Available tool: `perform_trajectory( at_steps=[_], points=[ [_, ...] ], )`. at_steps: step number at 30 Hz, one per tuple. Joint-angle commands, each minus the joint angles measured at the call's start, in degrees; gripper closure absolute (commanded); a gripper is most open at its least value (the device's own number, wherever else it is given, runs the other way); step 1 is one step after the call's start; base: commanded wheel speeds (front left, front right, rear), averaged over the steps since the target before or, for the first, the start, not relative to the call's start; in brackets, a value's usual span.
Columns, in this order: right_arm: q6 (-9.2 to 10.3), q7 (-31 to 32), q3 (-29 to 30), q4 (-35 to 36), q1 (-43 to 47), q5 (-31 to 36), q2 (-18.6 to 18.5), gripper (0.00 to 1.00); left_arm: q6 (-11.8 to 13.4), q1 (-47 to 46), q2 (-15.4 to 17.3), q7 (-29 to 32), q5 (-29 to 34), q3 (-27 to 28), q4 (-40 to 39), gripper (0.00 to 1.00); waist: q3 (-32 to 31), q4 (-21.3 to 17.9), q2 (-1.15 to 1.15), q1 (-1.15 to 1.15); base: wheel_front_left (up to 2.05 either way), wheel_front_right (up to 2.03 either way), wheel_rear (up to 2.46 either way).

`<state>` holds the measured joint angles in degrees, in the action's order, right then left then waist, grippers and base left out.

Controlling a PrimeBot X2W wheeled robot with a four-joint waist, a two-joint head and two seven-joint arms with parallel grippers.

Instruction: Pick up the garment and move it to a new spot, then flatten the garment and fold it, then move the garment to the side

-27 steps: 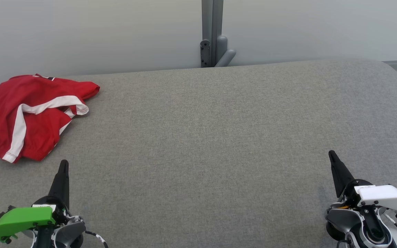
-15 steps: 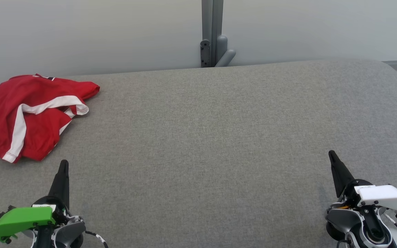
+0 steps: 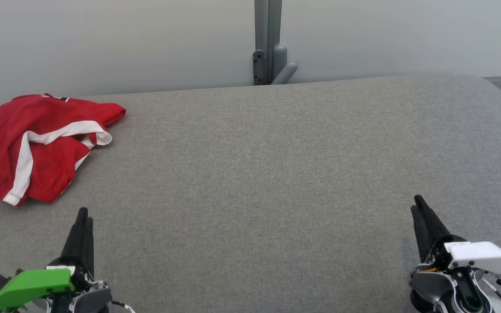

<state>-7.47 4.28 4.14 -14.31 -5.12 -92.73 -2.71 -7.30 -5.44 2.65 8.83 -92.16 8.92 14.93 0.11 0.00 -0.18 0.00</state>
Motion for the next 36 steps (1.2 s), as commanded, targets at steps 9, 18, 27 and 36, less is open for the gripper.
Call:
perform_trajectory(
  at_steps=[9, 18, 27, 36],
  points=[
    [0.0, -2.0, -1.2, -0.3, 1.3, 1.2, 0.2, 0.0, 0.0, 1.4, -0.2, -2.4, 1.4, -2.3, 0.0, 0.0, 0.0, 0.0, 0.01, 0.0, 0.0, 0.0, 0.0],
    [-0.01, -3.9, -1.3, 1.0, 1.6, 5.5, 0.1, 0.0, 0.9, 1.6, -0.2, -4.8, 5.4, -3.5, -1.5, 0.0, 0.0, 0.0, 0.02, 0.0, 0.0, 0.0, 0.0],
    [-0.01, -5.9, -1.0, 3.9, 2.1, 13.5, 0.1, 0.0, 3.0, 1.8, -0.1, -7.3, 14.3, -5.0, -4.8, 0.0, 0.1, 0.0, 0.03, 0.0, 0.0, 0.0, 0.0],
    [-0.01, -7.7, -1.4, 6.4, 2.6, 23.6, 0.0, 0.0, 4.7, 2.3, 0.0, -9.6, 24.2, -6.8, -7.2, 0.0, 0.2, 0.0, 0.05, 0.0, 0.0, 0.0, 0.0]
  ],
)
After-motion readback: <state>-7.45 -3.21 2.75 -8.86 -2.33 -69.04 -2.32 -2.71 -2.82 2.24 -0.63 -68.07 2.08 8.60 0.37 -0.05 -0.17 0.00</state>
